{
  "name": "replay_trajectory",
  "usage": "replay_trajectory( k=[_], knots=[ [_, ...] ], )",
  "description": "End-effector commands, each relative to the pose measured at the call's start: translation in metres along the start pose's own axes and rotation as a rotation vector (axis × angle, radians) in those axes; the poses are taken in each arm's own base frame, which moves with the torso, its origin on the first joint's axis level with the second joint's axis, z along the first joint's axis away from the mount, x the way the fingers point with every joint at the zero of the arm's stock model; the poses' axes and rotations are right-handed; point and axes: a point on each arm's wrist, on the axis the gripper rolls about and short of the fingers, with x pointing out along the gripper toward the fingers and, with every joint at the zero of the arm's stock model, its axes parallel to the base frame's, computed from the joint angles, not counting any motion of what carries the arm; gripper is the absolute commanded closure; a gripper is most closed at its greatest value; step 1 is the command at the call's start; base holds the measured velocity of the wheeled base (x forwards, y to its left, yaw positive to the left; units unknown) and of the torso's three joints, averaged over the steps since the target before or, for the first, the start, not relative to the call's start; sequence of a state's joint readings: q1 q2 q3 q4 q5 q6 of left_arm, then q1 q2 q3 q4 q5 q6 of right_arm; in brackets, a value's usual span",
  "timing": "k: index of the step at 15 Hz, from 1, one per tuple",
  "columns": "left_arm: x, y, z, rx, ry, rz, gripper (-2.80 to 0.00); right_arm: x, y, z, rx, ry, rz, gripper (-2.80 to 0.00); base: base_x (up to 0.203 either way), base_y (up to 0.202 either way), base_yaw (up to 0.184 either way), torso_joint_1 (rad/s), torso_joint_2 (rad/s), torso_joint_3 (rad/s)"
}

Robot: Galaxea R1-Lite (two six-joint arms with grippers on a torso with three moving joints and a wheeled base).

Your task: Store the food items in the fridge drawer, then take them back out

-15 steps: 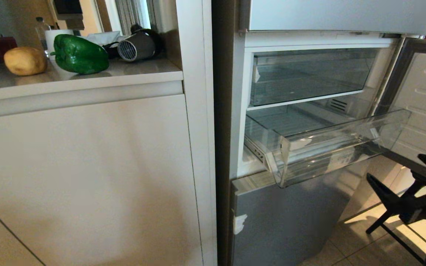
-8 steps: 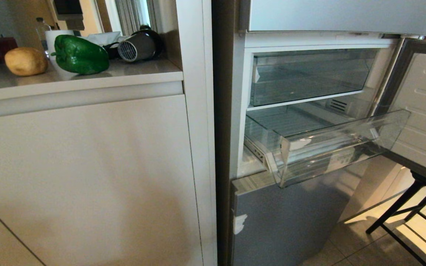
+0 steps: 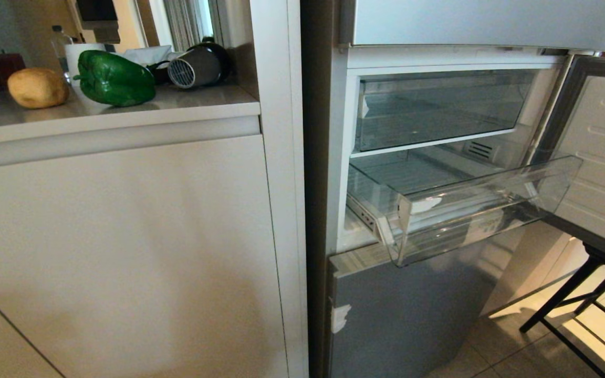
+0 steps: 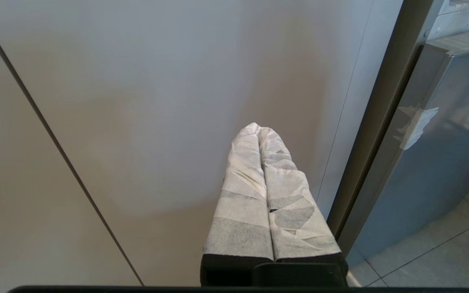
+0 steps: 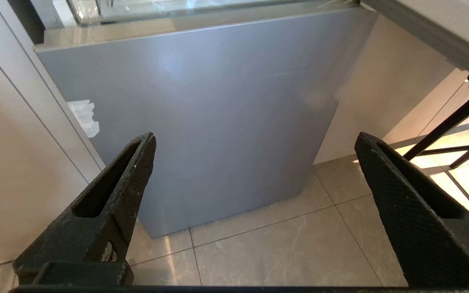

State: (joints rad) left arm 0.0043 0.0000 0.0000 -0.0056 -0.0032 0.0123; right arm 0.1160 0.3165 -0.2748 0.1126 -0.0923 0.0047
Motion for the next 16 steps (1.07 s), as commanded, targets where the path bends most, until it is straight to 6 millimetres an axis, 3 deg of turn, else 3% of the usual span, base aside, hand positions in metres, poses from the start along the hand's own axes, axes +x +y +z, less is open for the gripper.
replay_trajectory(
  k=[1,4,6,9,14,16],
  knots=[
    [0.000,0.000,-0.001,0.000,0.001,0.000,0.00,-0.003,0.000,-0.004,-0.001,-0.019,0.003,-2.80,0.000,0.000,0.000,0.000,0.00,0.000],
    [0.000,0.000,-0.001,-0.003,0.002,0.000,0.00,-0.003,0.000,-0.010,-0.003,-0.015,-0.002,-2.80,0.000,0.000,0.000,0.000,0.00,0.000],
    [0.000,0.000,-0.001,-0.005,0.002,0.000,0.00,0.005,0.002,-0.026,-0.001,0.002,0.001,-2.80,0.000,0.000,0.000,0.000,0.00,0.000],
    [0.000,0.000,-0.001,-0.004,0.003,0.000,0.00,0.011,0.003,-0.042,-0.051,-0.141,-0.030,-2.80,0.000,0.000,0.000,0.000,0.00,0.000],
    [0.000,0.000,-0.001,-0.003,0.003,0.000,0.00,-0.007,0.004,-0.059,-0.097,-0.253,-0.028,-2.80,0.000,0.000,0.000,0.000,0.00,0.000],
    [0.000,0.000,-0.001,-0.006,0.003,0.000,0.00,-0.006,0.004,-0.070,-0.107,-0.178,-0.015,-2.80,0.000,0.000,0.000,0.000,0.00,0.000]
  ],
)
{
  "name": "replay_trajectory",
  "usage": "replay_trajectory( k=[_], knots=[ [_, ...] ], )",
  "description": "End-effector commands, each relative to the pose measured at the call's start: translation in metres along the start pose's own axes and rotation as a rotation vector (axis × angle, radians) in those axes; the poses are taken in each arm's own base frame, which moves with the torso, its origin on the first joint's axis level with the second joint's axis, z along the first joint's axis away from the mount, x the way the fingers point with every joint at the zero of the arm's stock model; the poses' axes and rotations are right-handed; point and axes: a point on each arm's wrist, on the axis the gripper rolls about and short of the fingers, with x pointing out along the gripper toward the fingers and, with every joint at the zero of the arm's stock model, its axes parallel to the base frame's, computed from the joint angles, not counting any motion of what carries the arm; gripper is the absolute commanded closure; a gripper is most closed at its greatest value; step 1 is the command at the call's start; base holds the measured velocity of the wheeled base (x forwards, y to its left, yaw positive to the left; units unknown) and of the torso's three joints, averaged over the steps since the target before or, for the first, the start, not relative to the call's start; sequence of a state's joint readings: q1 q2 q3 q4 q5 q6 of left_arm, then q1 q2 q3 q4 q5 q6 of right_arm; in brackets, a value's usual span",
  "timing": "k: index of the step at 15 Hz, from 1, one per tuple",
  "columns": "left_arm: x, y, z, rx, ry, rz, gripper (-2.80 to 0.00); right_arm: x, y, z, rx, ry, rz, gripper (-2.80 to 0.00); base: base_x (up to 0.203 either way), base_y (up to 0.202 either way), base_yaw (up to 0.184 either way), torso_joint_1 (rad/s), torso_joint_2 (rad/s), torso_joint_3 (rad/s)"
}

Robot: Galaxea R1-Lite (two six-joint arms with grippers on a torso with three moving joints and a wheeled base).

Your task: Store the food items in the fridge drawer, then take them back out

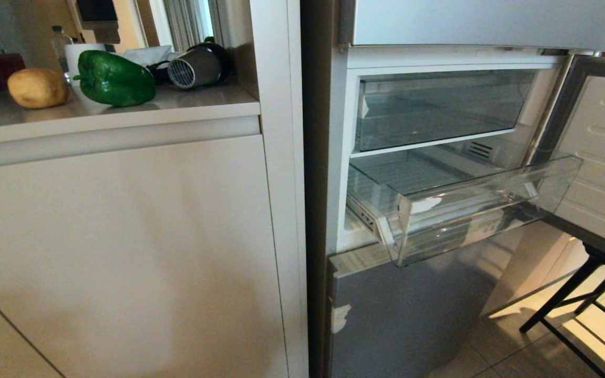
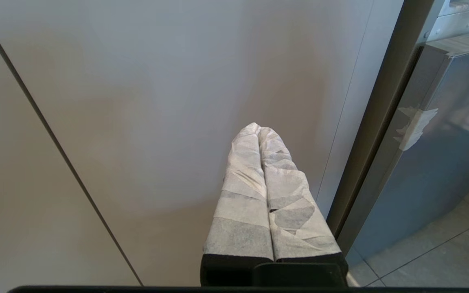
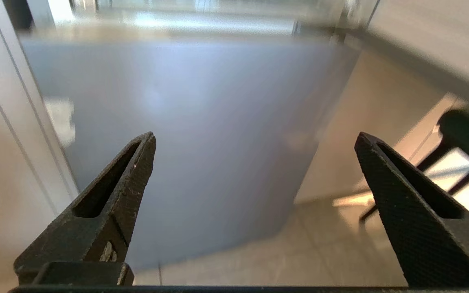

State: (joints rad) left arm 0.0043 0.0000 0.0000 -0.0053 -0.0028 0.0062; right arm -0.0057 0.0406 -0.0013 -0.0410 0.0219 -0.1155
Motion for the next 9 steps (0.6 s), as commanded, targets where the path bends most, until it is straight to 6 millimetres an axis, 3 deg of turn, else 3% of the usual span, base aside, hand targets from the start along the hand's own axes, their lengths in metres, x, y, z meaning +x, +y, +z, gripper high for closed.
replay_trajectory(
  k=[1,2,3,9],
  knots=[
    [0.0002,0.0000,-0.0008,0.000,0.002,0.000,0.00,-0.0031,0.0006,-0.0049,-0.001,0.001,0.004,-2.80,0.000,0.000,0.000,0.000,0.00,0.000],
    [0.0002,0.0000,-0.0008,0.000,0.002,0.000,0.00,-0.0031,0.0009,-0.0069,-0.002,0.016,0.007,-2.80,0.000,0.000,0.000,0.000,0.00,0.000],
    [0.0002,0.0000,-0.0008,0.000,0.002,0.000,0.00,-0.0032,0.0008,-0.0068,-0.001,0.016,0.007,0.00,0.000,0.000,0.000,0.000,0.00,0.000],
    [0.0002,0.0000,-0.0008,0.000,0.002,0.000,0.00,-0.0031,0.0008,-0.0069,0.007,0.017,0.004,0.00,0.000,0.000,0.000,0.000,0.00,0.000]
  ],
)
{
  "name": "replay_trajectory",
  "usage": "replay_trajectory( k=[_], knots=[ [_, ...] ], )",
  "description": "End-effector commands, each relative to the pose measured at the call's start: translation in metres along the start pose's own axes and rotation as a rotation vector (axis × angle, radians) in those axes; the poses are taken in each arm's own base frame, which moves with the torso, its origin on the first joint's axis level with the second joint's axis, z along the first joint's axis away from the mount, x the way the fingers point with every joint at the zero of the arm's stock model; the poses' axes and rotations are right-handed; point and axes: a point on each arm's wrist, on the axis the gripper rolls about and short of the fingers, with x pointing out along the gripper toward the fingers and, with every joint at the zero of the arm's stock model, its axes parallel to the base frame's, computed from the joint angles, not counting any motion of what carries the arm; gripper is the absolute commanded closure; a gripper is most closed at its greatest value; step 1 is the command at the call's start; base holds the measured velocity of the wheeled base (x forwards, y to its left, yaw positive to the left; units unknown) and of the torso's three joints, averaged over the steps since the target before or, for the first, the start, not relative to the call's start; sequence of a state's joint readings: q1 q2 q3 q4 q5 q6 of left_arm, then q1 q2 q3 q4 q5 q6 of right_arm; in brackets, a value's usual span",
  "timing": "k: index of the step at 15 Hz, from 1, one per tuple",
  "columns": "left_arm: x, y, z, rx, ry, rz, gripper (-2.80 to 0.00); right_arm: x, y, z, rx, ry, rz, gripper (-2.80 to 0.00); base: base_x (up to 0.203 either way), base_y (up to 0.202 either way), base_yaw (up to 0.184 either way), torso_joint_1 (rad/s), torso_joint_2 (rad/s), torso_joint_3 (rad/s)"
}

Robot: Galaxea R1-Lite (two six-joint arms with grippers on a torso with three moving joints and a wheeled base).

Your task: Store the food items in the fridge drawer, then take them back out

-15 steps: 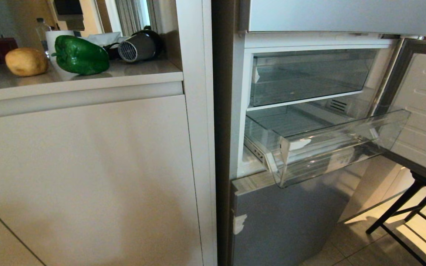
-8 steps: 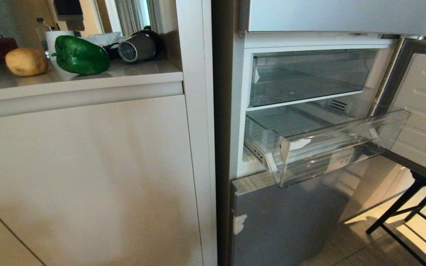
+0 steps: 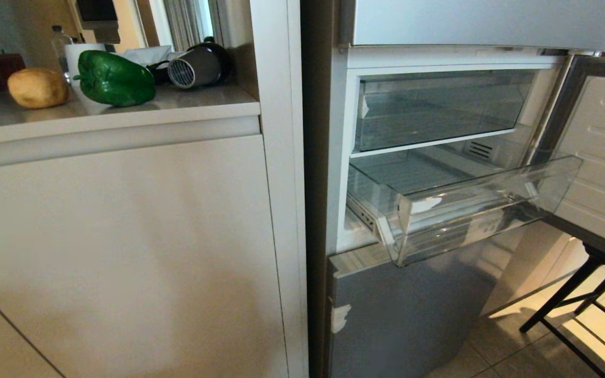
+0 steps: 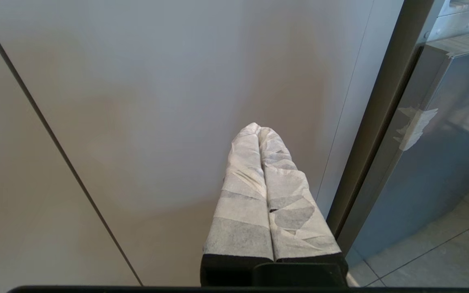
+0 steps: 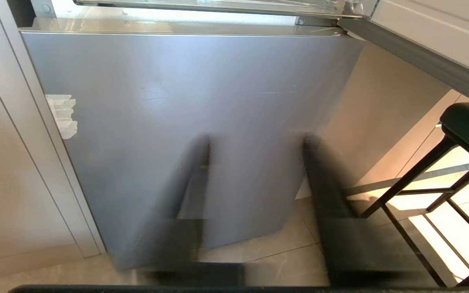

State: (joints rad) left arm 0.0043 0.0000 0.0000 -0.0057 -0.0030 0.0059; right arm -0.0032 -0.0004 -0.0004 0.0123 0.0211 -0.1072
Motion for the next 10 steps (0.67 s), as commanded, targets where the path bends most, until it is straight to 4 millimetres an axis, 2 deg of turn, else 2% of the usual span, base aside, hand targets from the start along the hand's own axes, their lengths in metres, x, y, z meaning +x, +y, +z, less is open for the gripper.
replay_trajectory(
  k=[1,5,10],
  knots=[
    [0.0002,0.0000,-0.0008,0.000,0.003,0.000,0.00,0.0001,0.0000,-0.0004,0.000,0.004,0.001,0.00,0.000,0.000,0.000,0.000,0.00,0.000],
    [0.0002,0.0000,-0.0008,0.000,0.003,0.000,0.00,0.0001,0.0000,-0.0004,0.006,0.004,0.001,0.00,0.000,0.000,0.000,0.027,-0.07,-0.053],
    [0.0002,0.0000,-0.0008,0.000,0.002,0.000,0.00,0.0000,0.0000,-0.0003,0.008,0.003,0.001,0.00,0.000,0.000,0.000,0.148,-0.45,-0.309]
  ],
)
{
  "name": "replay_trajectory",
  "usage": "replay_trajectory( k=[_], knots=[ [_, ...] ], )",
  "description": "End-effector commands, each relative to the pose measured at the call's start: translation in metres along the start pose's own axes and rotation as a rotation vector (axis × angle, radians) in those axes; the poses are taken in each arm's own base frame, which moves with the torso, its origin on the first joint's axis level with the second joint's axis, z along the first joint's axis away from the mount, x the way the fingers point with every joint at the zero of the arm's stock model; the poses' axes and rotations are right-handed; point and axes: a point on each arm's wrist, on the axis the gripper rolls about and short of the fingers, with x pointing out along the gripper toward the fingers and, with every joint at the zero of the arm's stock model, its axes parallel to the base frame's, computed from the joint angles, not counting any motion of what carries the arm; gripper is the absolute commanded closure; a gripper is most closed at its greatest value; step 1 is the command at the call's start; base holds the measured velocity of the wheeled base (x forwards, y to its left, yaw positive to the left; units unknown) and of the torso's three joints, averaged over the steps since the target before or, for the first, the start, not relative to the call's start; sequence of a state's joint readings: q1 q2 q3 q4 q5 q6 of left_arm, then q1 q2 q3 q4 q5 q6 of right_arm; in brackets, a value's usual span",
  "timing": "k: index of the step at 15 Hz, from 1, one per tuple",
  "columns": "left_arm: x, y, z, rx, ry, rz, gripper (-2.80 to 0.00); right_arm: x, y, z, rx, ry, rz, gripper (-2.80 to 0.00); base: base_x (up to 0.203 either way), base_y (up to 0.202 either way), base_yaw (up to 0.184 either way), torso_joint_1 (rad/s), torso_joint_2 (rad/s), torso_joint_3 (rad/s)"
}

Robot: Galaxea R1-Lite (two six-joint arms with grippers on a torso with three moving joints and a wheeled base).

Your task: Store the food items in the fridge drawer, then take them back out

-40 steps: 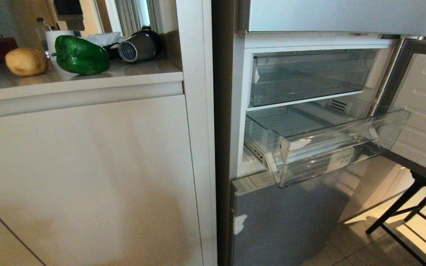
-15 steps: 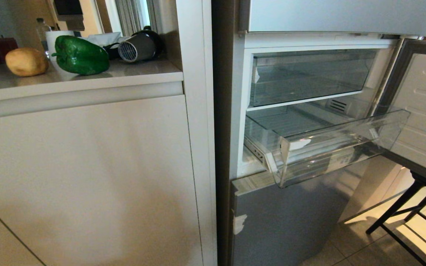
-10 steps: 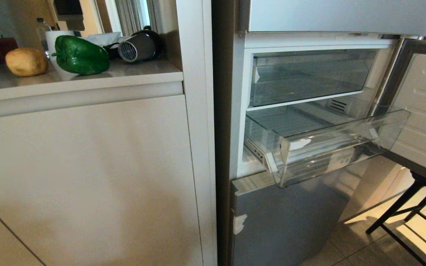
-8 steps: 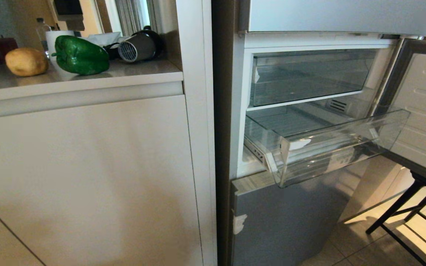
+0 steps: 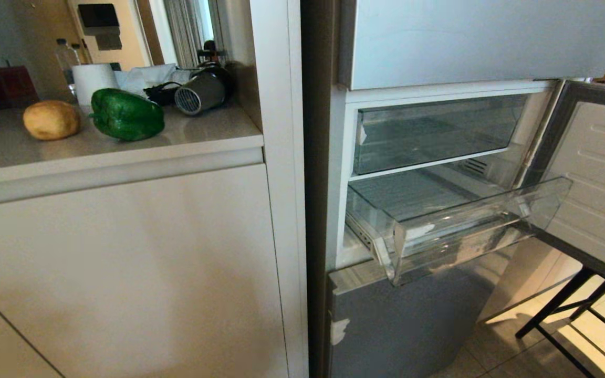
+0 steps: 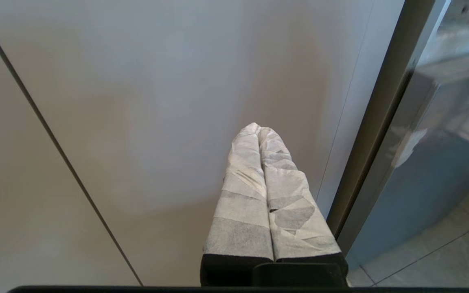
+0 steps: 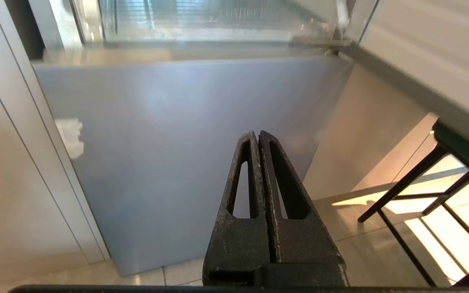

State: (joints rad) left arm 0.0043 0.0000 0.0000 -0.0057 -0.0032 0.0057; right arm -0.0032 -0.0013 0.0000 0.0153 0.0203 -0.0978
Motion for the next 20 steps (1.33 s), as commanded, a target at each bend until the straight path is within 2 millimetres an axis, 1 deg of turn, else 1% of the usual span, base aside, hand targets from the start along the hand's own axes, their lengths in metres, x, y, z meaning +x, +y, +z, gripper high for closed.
replay_trajectory(
  k=[1,4,9,12,13,16,18,20],
  knots=[
    [0.000,0.000,-0.001,0.000,0.003,0.000,0.00,0.000,0.000,0.000,0.004,0.001,0.000,0.00,0.000,0.000,0.000,0.188,-0.54,-0.349],
    [0.000,0.000,-0.001,0.000,0.003,0.000,0.00,0.000,0.000,0.000,0.035,0.000,-0.003,0.00,0.000,0.000,0.000,0.202,-0.56,-0.349],
    [0.000,0.000,-0.001,0.000,0.003,0.000,0.00,0.000,0.000,0.000,0.035,0.000,-0.003,0.00,0.000,0.000,0.000,0.243,-0.61,-0.367],
    [0.000,0.000,-0.001,0.000,0.003,0.000,0.00,0.001,0.000,0.001,0.037,0.008,-0.003,0.00,0.000,0.000,0.000,0.162,-0.39,-0.227],
    [0.000,0.000,-0.001,0.000,0.003,0.000,0.00,0.003,0.000,0.001,0.036,0.038,0.000,0.00,0.000,0.000,0.000,0.029,-0.06,-0.038],
    [0.000,0.000,-0.001,0.000,0.003,0.000,0.00,0.018,-0.001,0.004,0.036,0.238,0.015,0.00,0.000,0.000,0.000,0.000,0.00,0.000],
    [0.000,0.000,-0.001,0.000,0.002,0.000,0.00,0.028,-0.001,0.006,0.041,0.332,0.022,0.00,0.000,0.000,0.000,0.000,0.00,0.000],
    [0.000,0.000,-0.001,0.000,0.003,0.000,0.00,0.043,-0.003,0.017,0.045,0.341,0.020,0.00,0.000,0.000,0.000,0.000,0.00,0.000]
  ],
)
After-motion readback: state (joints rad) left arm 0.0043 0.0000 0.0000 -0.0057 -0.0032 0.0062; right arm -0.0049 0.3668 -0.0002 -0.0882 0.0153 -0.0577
